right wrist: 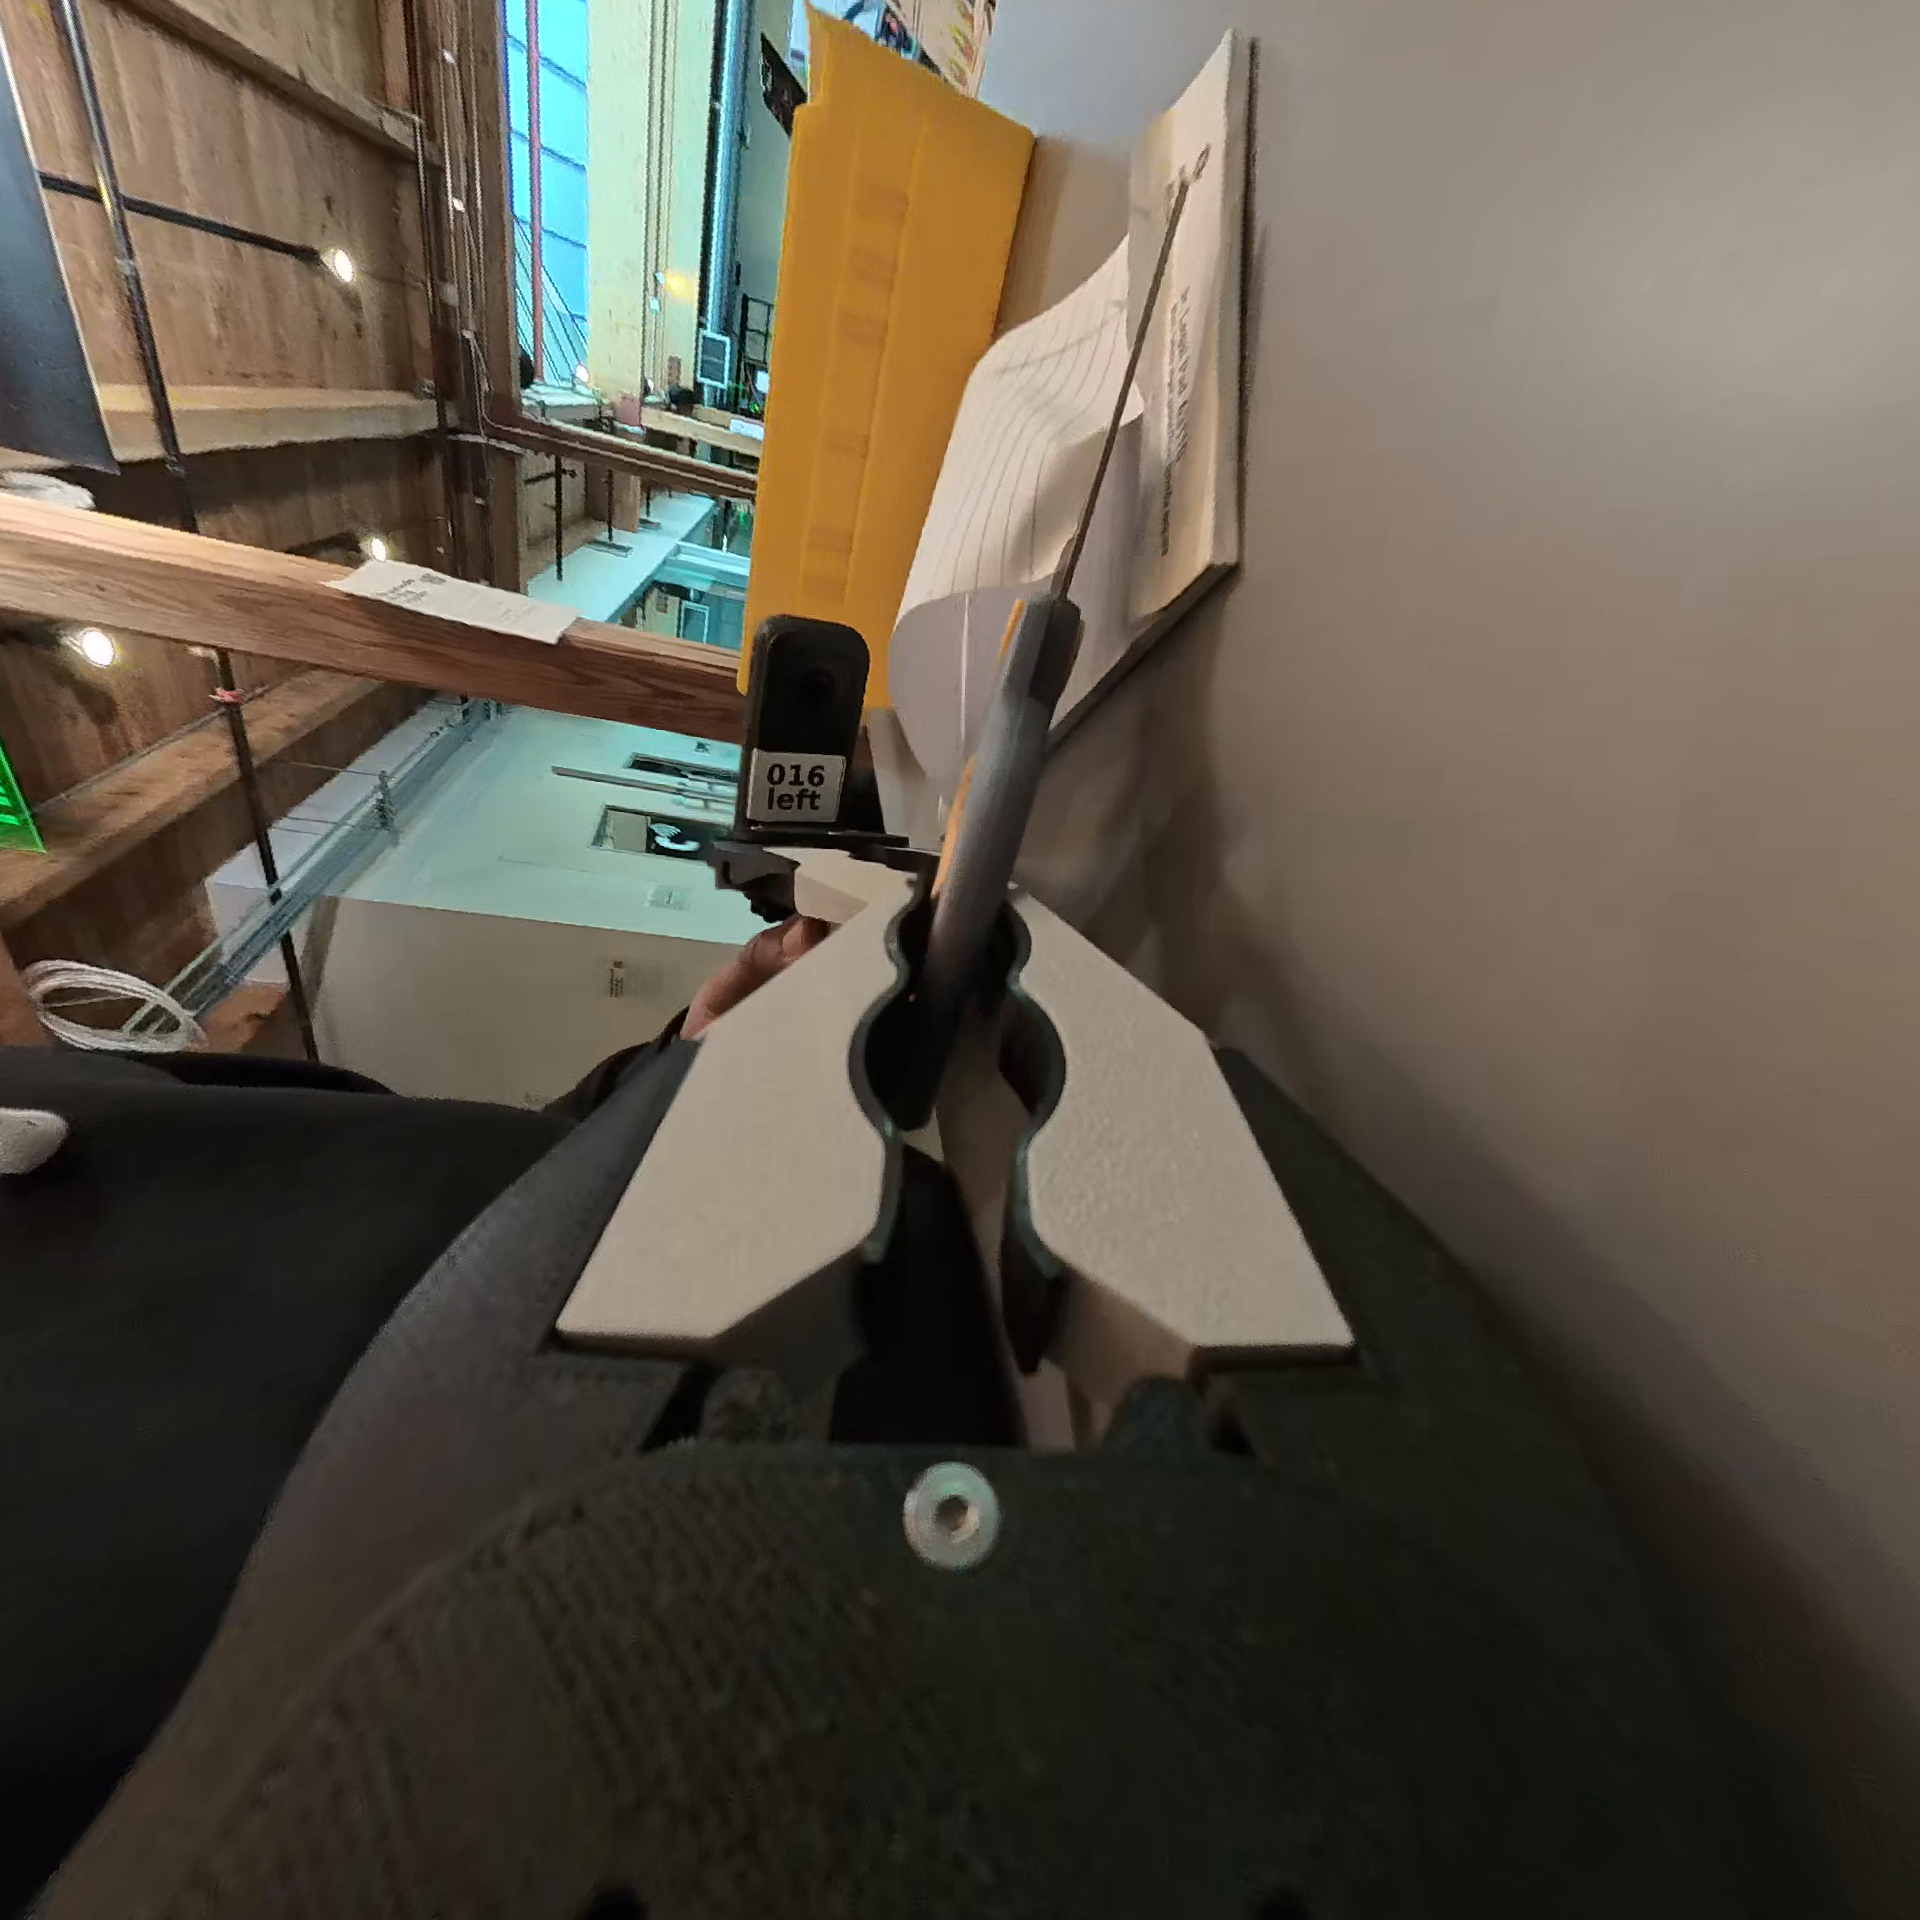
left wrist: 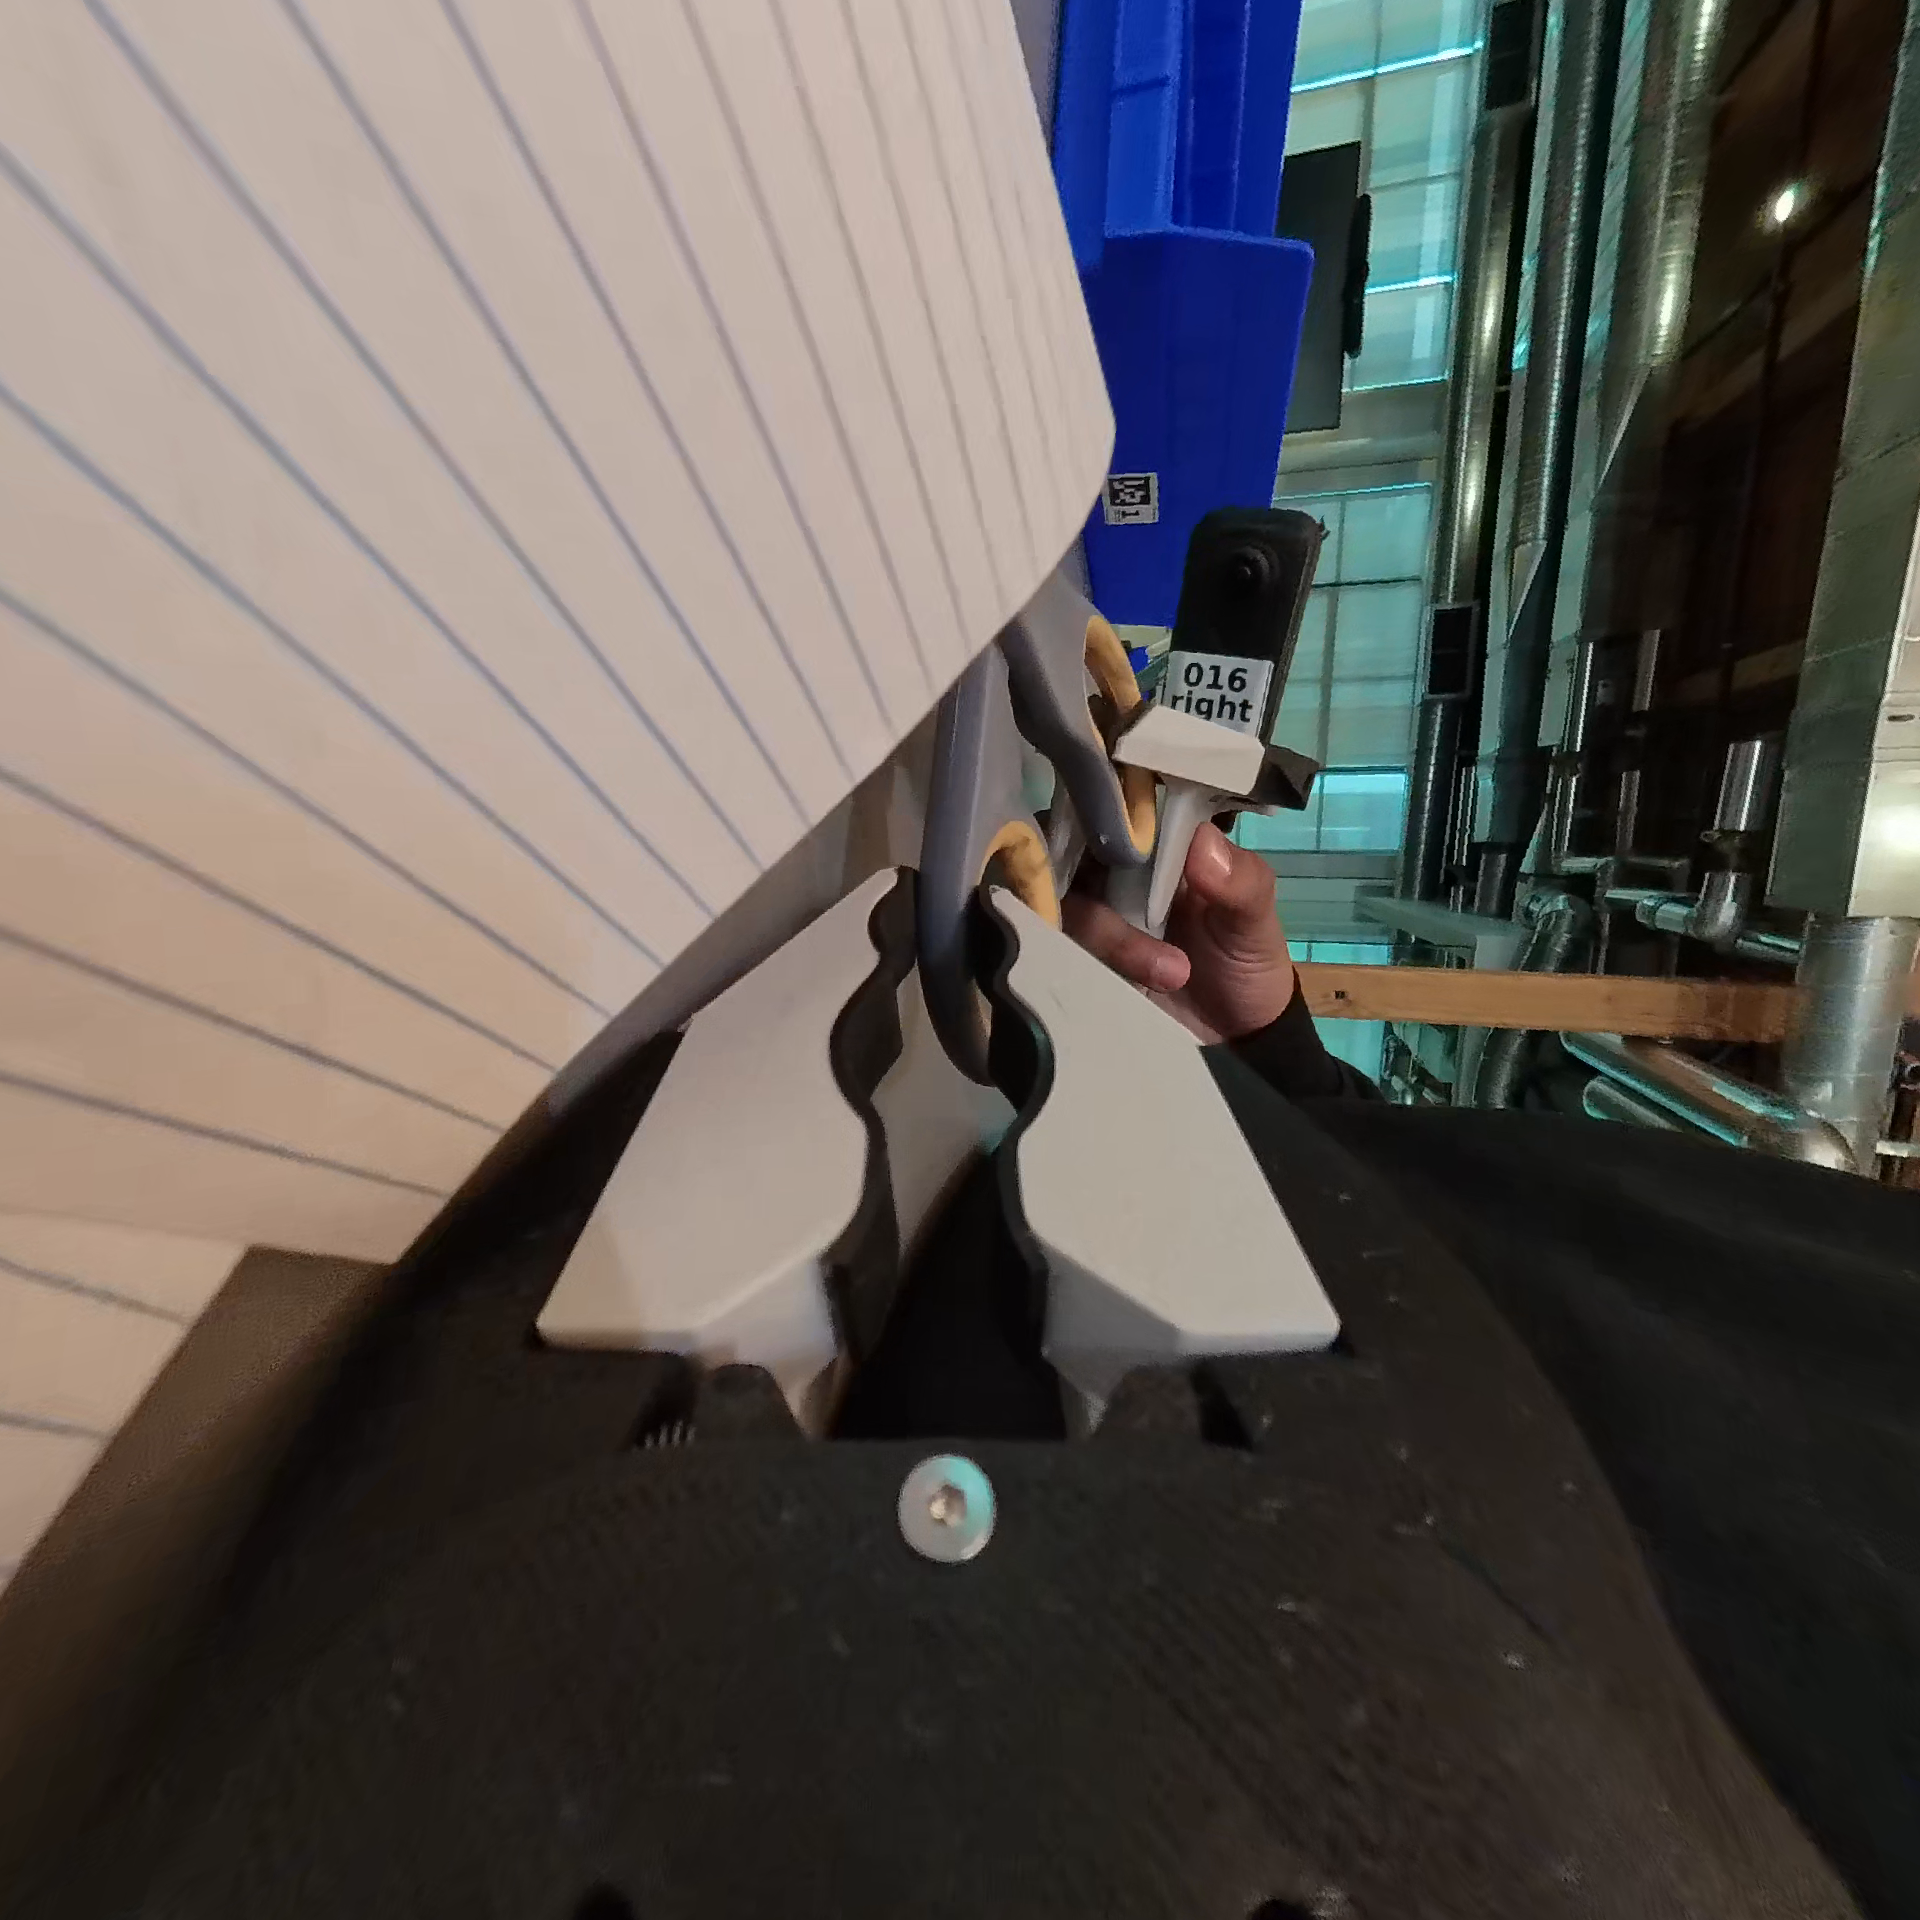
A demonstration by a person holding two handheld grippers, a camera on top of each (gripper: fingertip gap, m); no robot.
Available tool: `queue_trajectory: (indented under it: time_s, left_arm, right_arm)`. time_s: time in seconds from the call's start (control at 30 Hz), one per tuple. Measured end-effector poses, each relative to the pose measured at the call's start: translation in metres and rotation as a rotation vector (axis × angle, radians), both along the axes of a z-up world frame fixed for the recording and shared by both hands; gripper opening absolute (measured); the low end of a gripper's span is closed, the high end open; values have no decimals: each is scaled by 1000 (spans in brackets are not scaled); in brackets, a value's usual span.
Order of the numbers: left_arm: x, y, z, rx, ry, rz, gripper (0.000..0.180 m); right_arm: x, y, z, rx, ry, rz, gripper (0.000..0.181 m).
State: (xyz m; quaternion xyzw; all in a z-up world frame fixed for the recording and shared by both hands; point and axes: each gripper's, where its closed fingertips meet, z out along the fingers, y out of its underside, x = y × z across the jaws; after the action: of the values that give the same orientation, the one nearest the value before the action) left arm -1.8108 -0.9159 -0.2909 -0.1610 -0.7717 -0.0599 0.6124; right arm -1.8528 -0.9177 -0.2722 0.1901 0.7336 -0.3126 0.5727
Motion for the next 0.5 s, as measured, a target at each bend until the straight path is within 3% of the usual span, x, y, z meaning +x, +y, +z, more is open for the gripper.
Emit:
queue_trajectory:
  time_s: [0.5]
  left_arm:
    - [-1, -1, -7, 5, -38, 10, 7]
  right_arm:
    - [14, -8, -6, 42, 41, 31, 9]
